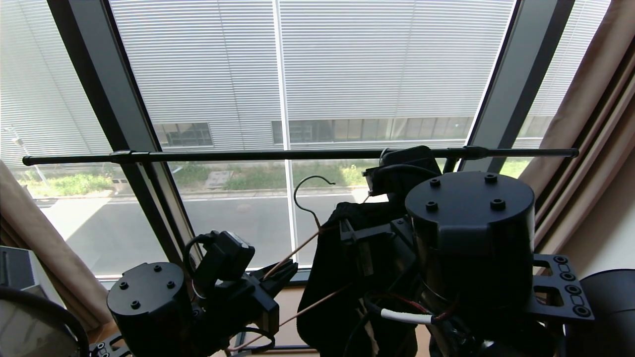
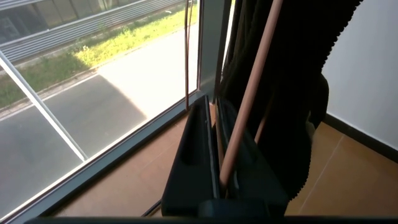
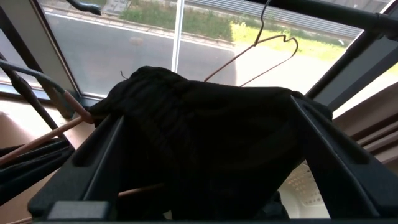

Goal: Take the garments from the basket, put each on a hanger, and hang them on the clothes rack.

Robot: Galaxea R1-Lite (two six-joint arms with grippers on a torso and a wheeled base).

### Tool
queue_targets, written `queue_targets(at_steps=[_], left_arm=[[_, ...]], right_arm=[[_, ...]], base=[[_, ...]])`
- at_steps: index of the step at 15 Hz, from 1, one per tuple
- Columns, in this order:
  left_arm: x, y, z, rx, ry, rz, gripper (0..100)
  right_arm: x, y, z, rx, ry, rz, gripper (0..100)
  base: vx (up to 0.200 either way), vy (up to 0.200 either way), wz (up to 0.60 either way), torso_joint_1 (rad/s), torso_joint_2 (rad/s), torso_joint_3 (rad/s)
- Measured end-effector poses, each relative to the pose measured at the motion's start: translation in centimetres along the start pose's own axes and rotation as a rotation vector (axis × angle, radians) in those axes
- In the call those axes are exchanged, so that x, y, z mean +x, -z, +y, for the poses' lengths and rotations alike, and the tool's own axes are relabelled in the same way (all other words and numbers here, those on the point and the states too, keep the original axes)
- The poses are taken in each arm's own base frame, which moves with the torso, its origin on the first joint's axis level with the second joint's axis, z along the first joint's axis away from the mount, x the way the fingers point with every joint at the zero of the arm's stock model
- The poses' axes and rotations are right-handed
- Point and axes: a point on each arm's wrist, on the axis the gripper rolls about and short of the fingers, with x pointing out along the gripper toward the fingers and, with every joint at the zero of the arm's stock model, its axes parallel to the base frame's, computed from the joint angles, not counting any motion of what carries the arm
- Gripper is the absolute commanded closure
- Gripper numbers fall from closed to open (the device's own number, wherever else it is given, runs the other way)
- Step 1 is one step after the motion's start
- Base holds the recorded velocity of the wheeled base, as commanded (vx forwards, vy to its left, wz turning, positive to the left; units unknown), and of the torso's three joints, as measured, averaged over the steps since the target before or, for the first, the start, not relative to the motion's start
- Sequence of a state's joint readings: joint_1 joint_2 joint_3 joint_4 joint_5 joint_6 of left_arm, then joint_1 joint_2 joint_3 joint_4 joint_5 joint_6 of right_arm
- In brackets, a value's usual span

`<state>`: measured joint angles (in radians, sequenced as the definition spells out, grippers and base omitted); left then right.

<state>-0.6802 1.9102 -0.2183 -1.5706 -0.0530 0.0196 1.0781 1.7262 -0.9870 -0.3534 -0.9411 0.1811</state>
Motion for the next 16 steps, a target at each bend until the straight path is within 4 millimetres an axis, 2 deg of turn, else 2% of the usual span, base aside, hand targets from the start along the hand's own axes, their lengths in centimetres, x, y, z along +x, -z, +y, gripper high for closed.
queue_targets(at_steps=[7,10,13,16], left_arm=[[0.1,0.0,0.1,-0.016,0.0,-0.003,100],[-0.1,0.1,0.0,-0.02,0.006,0.009,100],[-0.6,0.2,-0.1,-0.021,0.049,0.016,100],[-1.7,0.2,-0.2,-0.02,0.108,0.024,100]], right_arm=[[-0.8,0.7,0.0,-0.028,-0.037,0.011,0],[-1.5,0.2,-1.0,-0.041,-0.143,0.016,0],[-1.5,0.1,-4.1,-0.132,-0.27,0.03,0],[-1.8,1.1,-8.7,-0.284,-0.451,0.087,0]], base=[[0.0,0.0,0.0,0.0,0.0,0.0],[0.0,0.0,0.0,0.0,0.0,0.0],[0.0,0.0,0.0,0.0,0.0,0.0],[0.0,0.0,0.0,0.0,0.0,0.0]])
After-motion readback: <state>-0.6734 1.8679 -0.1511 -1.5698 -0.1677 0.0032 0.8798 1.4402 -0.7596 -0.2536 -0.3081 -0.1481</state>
